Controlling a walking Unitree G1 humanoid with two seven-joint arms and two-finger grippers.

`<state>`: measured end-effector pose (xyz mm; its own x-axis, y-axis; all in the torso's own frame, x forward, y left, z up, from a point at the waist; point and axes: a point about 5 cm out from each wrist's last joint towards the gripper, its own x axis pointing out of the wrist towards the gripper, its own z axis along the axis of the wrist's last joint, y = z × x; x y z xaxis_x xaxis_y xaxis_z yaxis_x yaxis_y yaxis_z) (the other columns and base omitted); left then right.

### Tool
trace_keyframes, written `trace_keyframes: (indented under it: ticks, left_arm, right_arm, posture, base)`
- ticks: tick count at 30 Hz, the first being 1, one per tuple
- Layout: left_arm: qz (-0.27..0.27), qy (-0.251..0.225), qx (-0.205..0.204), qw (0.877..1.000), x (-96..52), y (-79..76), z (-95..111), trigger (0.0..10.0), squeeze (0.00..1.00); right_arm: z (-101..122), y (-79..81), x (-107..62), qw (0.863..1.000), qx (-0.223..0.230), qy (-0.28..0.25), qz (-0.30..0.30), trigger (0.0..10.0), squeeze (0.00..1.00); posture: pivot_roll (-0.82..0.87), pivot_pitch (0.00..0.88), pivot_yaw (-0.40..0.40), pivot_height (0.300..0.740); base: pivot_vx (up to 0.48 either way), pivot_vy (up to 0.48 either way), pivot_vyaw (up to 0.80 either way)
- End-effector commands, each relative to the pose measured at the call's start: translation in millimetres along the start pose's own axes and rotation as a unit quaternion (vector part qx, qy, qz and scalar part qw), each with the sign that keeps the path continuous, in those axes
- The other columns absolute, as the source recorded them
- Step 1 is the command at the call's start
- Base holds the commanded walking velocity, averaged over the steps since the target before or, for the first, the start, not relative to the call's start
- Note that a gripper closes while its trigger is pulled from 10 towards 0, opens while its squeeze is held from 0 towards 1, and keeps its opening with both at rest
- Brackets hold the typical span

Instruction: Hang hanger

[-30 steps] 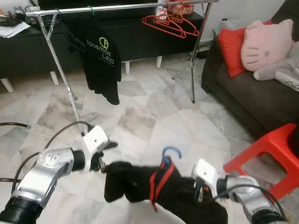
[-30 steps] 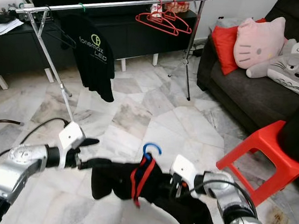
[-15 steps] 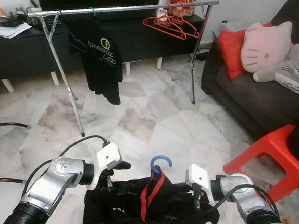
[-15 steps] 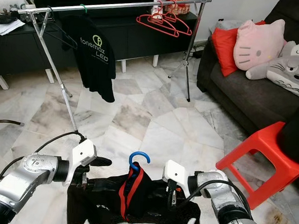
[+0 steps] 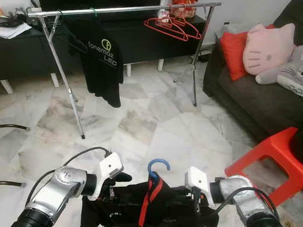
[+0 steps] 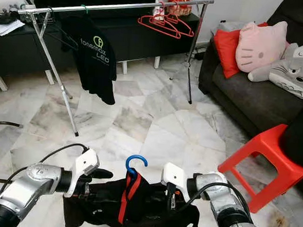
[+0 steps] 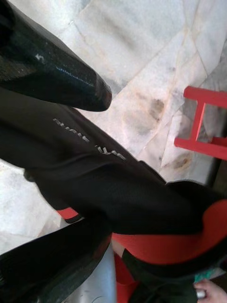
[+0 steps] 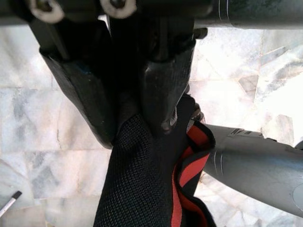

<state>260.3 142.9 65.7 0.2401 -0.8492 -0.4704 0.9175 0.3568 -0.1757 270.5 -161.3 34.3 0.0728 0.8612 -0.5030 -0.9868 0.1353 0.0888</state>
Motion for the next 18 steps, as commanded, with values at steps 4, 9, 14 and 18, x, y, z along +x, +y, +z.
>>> trace_keyframes:
  ticks: [4, 9, 14, 18]
  left_arm:
    - [-0.001, 0.001, -0.005, 1.0, 6.3, 0.4, -0.2, 10.0, 0.0]
    - [0.007, -0.007, -0.007, 1.0, 7.9, 2.2, 1.1, 4.0, 0.0]
    - [0.009, -0.01, -0.009, 1.0, 8.5, 3.6, 1.9, 0.0, 0.0]
    - [0.006, -0.013, -0.009, 1.0, 9.2, 3.4, 2.3, 0.0, 0.0]
  right_arm:
    - [13.1, -1.0, 4.6, 0.999, -0.021, -0.029, 0.01, 0.0, 0.0]
    - [13.2, -0.5, 4.3, 0.999, -0.021, -0.028, 0.012, 0.0, 0.0]
    - [13.0, -0.9, 3.6, 0.999, -0.022, -0.025, 0.009, 0.0, 0.0]
    - [11.8, -1.8, 3.1, 1.0, -0.023, -0.019, 0.001, 0.0, 0.0]
  posture:
    - [-0.03, 0.0, -0.082, 0.74]
    - [-0.03, 0.0, -0.082, 0.74]
    - [-0.03, 0.0, -0.084, 0.74]
    - [-0.03, 0.0, -0.085, 0.74]
  base:
    - [0.0, 0.0, 0.0]
    - [0.0, 0.0, 0.0]
    - [0.0, 0.0, 0.0]
    - [0.0, 0.0, 0.0]
